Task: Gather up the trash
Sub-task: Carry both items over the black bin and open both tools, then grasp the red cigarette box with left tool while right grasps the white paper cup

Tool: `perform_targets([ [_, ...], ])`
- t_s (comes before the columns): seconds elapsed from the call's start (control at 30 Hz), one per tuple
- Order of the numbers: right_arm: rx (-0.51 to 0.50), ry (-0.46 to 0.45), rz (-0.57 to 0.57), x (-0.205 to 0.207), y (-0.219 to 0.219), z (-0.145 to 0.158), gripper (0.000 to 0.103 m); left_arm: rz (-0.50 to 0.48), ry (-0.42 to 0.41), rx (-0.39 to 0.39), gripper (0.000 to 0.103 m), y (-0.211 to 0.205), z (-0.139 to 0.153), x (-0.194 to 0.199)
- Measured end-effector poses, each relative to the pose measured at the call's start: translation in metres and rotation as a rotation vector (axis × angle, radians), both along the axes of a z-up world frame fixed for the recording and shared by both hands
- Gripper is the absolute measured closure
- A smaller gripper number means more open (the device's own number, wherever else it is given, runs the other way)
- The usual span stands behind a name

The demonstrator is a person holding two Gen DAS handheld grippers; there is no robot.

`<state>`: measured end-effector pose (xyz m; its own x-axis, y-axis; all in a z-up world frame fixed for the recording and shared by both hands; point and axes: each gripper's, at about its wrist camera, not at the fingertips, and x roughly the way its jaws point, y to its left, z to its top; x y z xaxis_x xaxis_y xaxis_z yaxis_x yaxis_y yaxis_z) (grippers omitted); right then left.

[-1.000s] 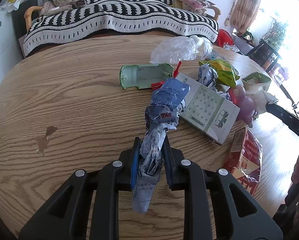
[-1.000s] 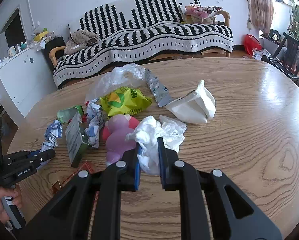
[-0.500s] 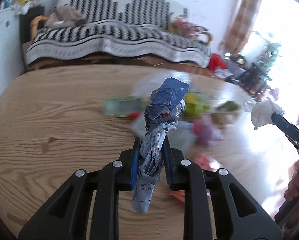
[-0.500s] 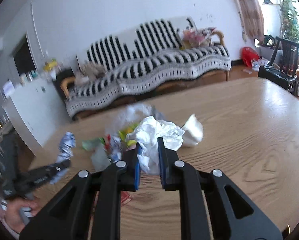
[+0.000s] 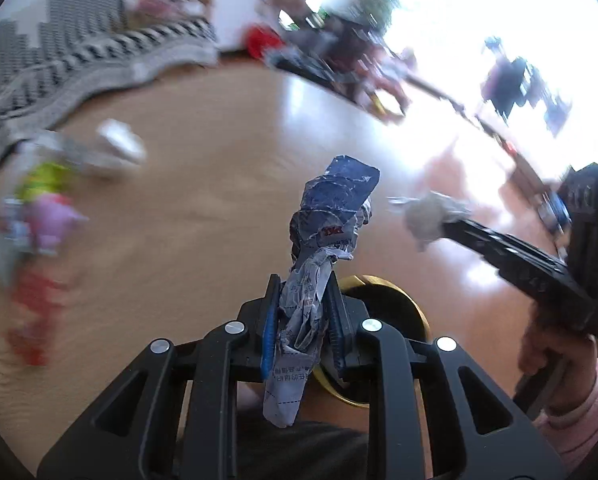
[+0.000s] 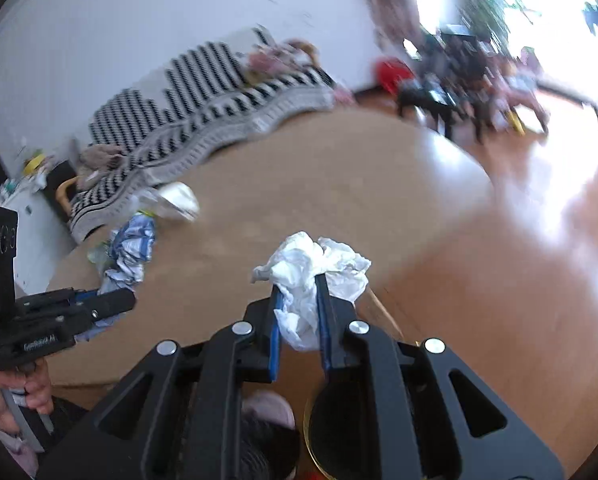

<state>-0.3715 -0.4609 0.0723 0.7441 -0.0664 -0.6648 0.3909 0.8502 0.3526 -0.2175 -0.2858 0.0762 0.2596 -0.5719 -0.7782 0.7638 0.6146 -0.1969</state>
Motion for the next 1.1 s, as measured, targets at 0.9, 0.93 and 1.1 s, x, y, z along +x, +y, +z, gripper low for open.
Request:
perform_targets([
  [0.9, 0.371, 0.035, -0.204, -0.089, -0.074, -0.086, 0.006, -0.079, 0.145, 0.203, 0.006, -0.108, -0.084, -0.066],
  [0.93, 0.369, 0.029, -0.209, -0.09, -0.074, -0.083, 0.006, -0.065, 0.143, 0.182, 0.006, -0.104, -0.077, -0.063],
  [1.1, 0.284, 0.024, -0.224, -0.085, -0.068, -0.071, 0.006, 0.026, 0.074, 0.058, 0.006, -0.064, -0.032, -0.034],
])
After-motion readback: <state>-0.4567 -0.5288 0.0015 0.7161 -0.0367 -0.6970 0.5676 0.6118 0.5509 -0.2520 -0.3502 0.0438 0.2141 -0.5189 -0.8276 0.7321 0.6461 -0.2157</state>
